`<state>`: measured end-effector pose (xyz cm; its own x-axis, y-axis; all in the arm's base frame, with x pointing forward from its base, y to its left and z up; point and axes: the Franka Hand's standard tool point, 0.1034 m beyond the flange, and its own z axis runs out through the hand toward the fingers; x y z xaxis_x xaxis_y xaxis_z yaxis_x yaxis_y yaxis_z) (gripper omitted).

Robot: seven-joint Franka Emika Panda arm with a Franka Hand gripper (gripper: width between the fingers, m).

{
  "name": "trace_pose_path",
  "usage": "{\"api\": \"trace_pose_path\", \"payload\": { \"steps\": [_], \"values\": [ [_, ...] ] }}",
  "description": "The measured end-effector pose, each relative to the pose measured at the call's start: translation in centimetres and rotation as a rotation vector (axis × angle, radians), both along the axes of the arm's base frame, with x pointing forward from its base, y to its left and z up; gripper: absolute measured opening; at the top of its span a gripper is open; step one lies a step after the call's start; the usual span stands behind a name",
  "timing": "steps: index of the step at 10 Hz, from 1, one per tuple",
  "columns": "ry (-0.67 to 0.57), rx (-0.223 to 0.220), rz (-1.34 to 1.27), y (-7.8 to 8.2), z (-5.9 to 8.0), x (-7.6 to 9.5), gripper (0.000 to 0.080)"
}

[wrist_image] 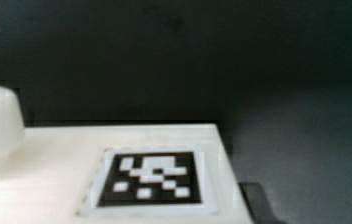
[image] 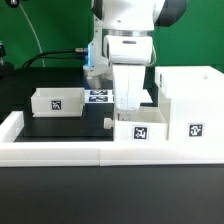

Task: Assemble drawer

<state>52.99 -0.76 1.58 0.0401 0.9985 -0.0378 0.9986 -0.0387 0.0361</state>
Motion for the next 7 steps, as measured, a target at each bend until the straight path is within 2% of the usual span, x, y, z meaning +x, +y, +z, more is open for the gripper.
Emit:
{"api": "trace_pose_path", "payload": {
  "steps": [4,7],
  "values": [
    [-0.001,0.000,0.014,0.53,0.08,0.05,0.0044],
    [0.000,-0.012,0.051,0.23,0.07,0.02,0.0044]
  ]
}}
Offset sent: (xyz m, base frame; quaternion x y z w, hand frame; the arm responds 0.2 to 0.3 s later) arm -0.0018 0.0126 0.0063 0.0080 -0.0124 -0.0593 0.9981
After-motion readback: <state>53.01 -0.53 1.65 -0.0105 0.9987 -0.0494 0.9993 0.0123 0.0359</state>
